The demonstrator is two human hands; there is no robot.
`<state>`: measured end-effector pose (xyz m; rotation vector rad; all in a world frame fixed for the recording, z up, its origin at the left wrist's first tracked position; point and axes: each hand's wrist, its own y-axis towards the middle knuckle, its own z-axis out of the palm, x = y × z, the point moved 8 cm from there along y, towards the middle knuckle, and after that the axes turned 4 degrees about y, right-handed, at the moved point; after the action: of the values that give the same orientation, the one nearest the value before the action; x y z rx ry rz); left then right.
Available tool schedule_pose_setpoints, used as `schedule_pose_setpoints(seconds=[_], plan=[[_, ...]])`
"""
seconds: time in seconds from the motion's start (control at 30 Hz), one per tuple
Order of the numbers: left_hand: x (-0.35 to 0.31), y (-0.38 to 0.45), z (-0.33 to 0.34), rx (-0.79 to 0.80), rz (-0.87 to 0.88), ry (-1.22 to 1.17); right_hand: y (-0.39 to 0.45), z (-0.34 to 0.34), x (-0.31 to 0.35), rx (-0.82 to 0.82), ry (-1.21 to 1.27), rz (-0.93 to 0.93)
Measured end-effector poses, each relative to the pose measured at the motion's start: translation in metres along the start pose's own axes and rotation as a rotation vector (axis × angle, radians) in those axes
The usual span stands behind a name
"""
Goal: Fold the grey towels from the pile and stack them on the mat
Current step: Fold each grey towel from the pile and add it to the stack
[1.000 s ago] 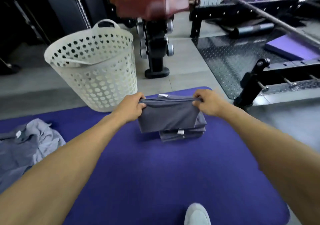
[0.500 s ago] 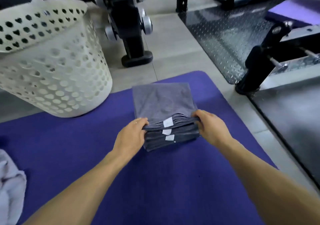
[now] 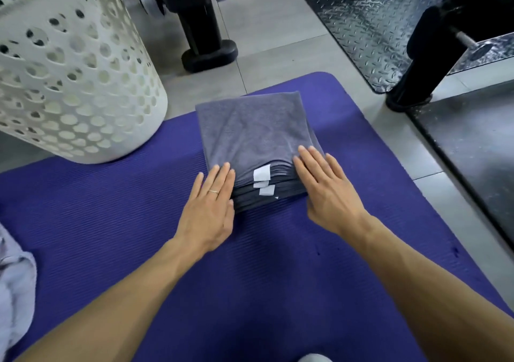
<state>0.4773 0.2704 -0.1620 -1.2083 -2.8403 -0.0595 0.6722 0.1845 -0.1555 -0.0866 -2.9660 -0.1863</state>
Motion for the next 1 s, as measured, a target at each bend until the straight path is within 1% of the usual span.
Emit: schedule_pose_setpoints(seconds=[0.1,0.2,0.33,0.43,0.53,0.63,0.7,0.73,0.8,0.87,0.93,1.0], plan=[[0.003,0.005,-0.005,0.054,0.085,0.057,0.021,0.003,0.016,0.046,0.021,-0.068],[0.007,0.004,-0.012,0.094,0.132,0.046,0.018,0.021,0.019,0.101,0.022,-0.093],[0.007,0.029,-0.039,0.023,0.139,0.030,0.006,0.024,0.010,0.099,-0.023,-0.135],[0.002,0.066,-0.050,0.011,0.039,0.012,0.002,0.015,0.006,0.077,0.013,-0.160],[0.001,0.096,-0.035,0.083,-0.092,-0.040,0.001,-0.001,-0.003,-0.026,0.094,-0.137],[-0.003,0.096,-0.013,0.149,-0.150,-0.038,0.023,-0.024,-0.010,-0.161,0.199,-0.082],[-0.006,0.089,-0.005,0.138,-0.163,-0.044,0.053,-0.034,-0.003,-0.183,0.213,-0.053],[-0.008,0.089,-0.004,0.136,-0.160,-0.053,0.069,-0.033,0.002,-0.146,0.222,-0.023],[-0.004,0.092,-0.004,0.143,-0.154,-0.072,0.096,-0.019,0.007,-0.008,0.259,0.051],[0.004,0.095,-0.005,0.137,-0.142,-0.080,0.103,0.006,0.005,0.094,0.229,0.104],[0.013,0.096,-0.001,0.117,-0.133,-0.099,0.097,0.024,-0.005,0.132,0.167,0.134],[0.019,0.092,0.006,0.089,-0.152,-0.135,0.092,0.031,-0.014,0.136,0.115,0.130]])
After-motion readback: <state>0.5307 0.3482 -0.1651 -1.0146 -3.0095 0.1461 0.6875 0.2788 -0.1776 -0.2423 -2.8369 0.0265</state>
